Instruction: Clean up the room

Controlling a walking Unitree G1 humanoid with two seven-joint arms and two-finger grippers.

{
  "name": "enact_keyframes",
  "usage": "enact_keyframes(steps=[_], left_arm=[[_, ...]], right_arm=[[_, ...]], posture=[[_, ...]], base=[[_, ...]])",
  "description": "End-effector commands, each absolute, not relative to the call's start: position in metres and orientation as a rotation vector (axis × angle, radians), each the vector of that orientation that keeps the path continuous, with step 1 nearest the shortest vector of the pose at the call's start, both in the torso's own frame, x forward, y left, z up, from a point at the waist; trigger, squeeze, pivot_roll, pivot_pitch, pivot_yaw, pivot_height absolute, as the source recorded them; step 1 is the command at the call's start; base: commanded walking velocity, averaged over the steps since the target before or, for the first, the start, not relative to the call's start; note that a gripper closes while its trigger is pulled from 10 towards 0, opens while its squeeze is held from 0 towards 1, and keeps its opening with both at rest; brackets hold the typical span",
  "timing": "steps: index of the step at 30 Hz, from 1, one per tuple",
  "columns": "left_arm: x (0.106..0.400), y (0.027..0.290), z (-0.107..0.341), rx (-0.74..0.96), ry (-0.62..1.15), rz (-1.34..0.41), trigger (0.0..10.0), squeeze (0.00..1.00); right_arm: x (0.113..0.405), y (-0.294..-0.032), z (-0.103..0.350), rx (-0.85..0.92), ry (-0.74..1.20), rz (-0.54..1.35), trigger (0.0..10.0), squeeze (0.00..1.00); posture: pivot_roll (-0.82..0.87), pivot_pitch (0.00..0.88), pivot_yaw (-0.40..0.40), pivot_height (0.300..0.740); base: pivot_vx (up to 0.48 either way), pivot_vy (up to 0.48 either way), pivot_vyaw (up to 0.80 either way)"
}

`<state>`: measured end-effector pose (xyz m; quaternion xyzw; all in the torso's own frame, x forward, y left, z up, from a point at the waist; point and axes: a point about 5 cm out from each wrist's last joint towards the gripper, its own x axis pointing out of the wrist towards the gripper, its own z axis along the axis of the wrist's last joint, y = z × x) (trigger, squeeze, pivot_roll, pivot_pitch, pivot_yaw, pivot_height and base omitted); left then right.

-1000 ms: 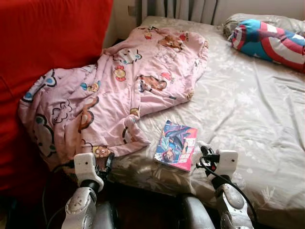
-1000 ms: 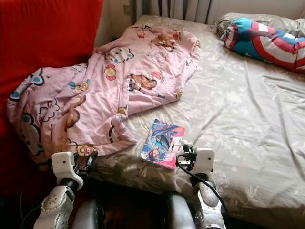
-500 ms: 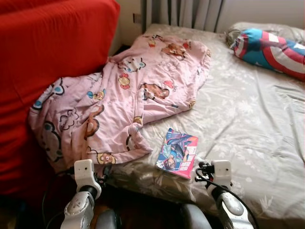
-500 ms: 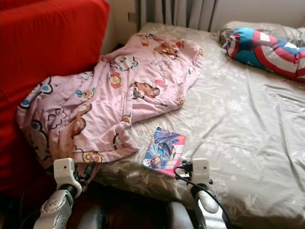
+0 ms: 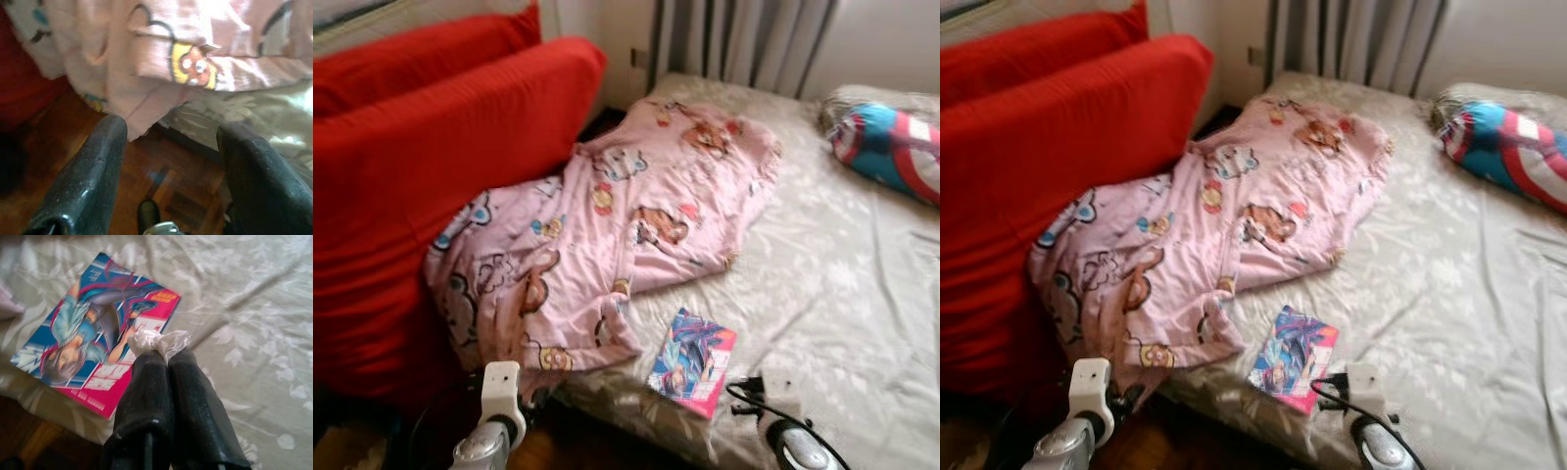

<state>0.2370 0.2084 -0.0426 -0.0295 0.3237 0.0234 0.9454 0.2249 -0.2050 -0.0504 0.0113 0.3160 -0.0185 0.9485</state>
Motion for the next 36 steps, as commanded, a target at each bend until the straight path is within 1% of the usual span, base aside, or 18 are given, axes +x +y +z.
enact_keyframes(steps=[1, 5, 7, 11, 12, 15, 18, 23, 26, 28, 30, 31, 34, 36], left_arm=[[0.22, 0.206, -0.058, -0.051, 0.775, 0.051, 10.0, 0.0], [0.216, 0.205, -0.062, -0.018, 0.807, 0.037, 10.0, 0.0], [0.213, 0.202, -0.064, -0.012, 0.817, 0.032, 10.0, 0.0], [0.207, 0.196, -0.069, 0.001, 0.834, 0.023, 10.0, 0.0], [0.2, 0.194, -0.073, 0.01, 0.857, 0.033, 10.0, 0.0], [0.195, 0.193, -0.076, 0.031, 0.872, 0.021, 10.0, 0.0], [0.19, 0.197, -0.078, 0.033, 0.883, 0.027, 10.0, 0.0], [0.181, 0.203, -0.081, 0.05, 0.912, 0.023, 10.0, 0.0], [0.18, 0.207, -0.081, 0.098, 0.91, 0.014, 10.0, 0.0], [0.181, 0.213, -0.079, 0.118, 0.898, 0.037, 10.0, 0.0], [0.181, 0.216, -0.079, 0.092, 0.899, 0.066, 10.0, 0.0], [0.182, 0.214, -0.079, 0.088, 0.901, 0.043, 10.0, 0.0], [0.181, 0.209, -0.08, 0.085, 0.908, 0.038, 10.0, 0.0], [0.182, 0.208, -0.08, 0.088, 0.907, 0.036, 10.0, 0.0]], right_arm=[[0.206, -0.202, -0.066, 0.037, 0.758, -0.062, 10.0, 0.0], [0.201, -0.201, -0.069, 0.049, 0.781, -0.104, 10.0, 0.0], [0.198, -0.199, -0.072, 0.117, 0.782, -0.159, 10.0, 0.0], [0.19, -0.191, -0.077, 0.108, 0.817, -0.115, 10.0, 0.0], [0.183, -0.189, -0.081, 0.088, 0.855, -0.093, 10.0, 0.0], [0.179, -0.19, -0.083, 0.075, 0.872, -0.089, 10.0, 0.0], [0.175, -0.193, -0.084, 0.082, 0.879, -0.099, 10.0, 0.0], [0.174, -0.19, -0.086, 0.093, 0.888, -0.098, 10.0, 0.0], [0.172, -0.187, -0.087, 0.092, 0.897, -0.084, 10.0, 0.0], [0.17, -0.186, -0.088, 0.084, 0.907, -0.069, 10.0, 0.0], [0.165, -0.189, -0.09, 0.084, 0.919, -0.072, 10.0, 0.0], [0.161, -0.193, -0.091, 0.081, 0.922, -0.065, 10.0, 0.0], [0.157, -0.196, -0.092, 0.041, 0.941, -0.059, 10.0, 0.0], [0.156, -0.197, -0.092, 0.066, 0.939, -0.08, 10.0, 0.0]], posture=[[-0.01, 0.0, -0.053, 0.734], [-0.01, 0.0, -0.052, 0.734], [-0.02, 0.0, -0.054, 0.734], [-0.02, 0.0, -0.059, 0.734], [-0.01, 0.0, -0.067, 0.734], [0.0, 0.0, -0.073, 0.734], [-0.01, 0.0, -0.068, 0.734], [-0.02, 0.0, -0.057, 0.734], [-0.03, 0.0, -0.051, 0.734], [-0.03, 0.0, -0.05, 0.734], [-0.03, 0.0, -0.051, 0.734], [-0.03, 0.0, -0.052, 0.734], [-0.02, 0.0, -0.056, 0.734], [-0.02, 0.0, -0.057, 0.734]], base=[[0.0, 0.0, 0.0], [0.0, 0.0, 0.0], [0.0, 0.0, 0.0], [0.0, 0.0, 0.0], [0.0, 0.0, 0.0], [0.0, 0.0, 0.0], [0.0, 0.0, 0.0], [0.0, 0.0, 0.0], [0.0, 0.0, 0.0], [0.0, 0.0, 0.0], [0.0, 0.0, 0.0], [0.0, 0.0, 0.0], [0.0, 0.254, 0.8], [0.0, 0.48, 0.8]])
